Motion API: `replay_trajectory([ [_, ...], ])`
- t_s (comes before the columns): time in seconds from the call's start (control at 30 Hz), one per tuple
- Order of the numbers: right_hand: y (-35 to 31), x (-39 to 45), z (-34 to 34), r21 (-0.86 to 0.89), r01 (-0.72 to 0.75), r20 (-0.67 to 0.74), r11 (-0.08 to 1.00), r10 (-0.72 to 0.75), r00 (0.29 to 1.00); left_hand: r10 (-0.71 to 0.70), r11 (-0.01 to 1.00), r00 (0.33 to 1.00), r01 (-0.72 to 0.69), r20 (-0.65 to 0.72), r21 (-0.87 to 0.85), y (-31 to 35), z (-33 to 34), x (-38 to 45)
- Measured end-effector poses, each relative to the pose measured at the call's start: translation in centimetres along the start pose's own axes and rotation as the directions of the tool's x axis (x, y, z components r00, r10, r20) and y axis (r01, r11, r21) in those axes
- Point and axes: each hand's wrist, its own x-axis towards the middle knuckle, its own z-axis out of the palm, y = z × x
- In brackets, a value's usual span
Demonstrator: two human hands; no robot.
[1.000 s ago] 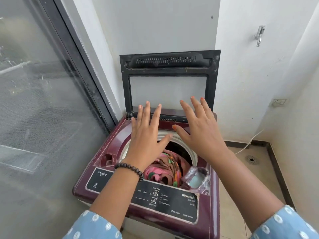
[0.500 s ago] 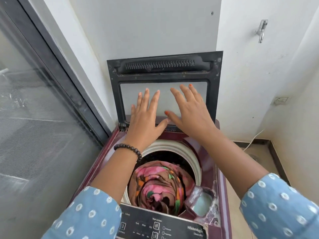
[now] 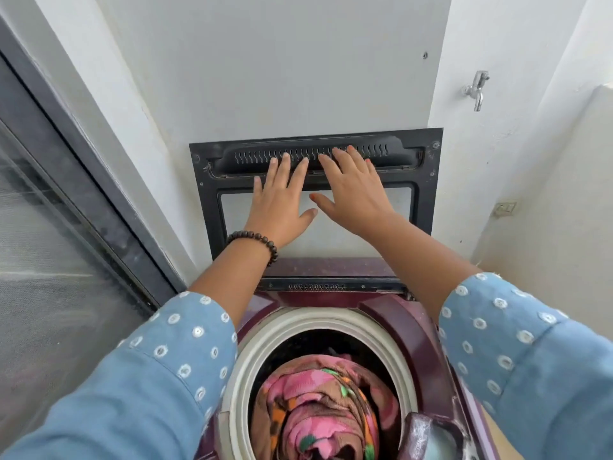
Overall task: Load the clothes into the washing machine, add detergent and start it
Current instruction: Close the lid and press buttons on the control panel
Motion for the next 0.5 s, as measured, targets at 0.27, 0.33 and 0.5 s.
replay_trajectory([
  [0.27,-0.3,4.8,1.8,-0.138,-0.051,-0.032,0.989,0.046,0.998,0.064,0.997,0.998,-0.064,-0.011,0.049,-2.5,1.0,4.8],
  [0.33,-0.3,5.5,2.0,-0.165,-0.055,-0.047,0.985,0.048,0.998,0.084,0.993,0.996,-0.081,-0.029,0.083,-2.8,1.3,5.5],
  [0.5,-0.4,6.1,2.6,-0.194,-0.069,-0.072,0.978,0.056,0.996,0.094,0.993,0.995,-0.09,-0.041,0.081,-3.4,1.4,6.5],
])
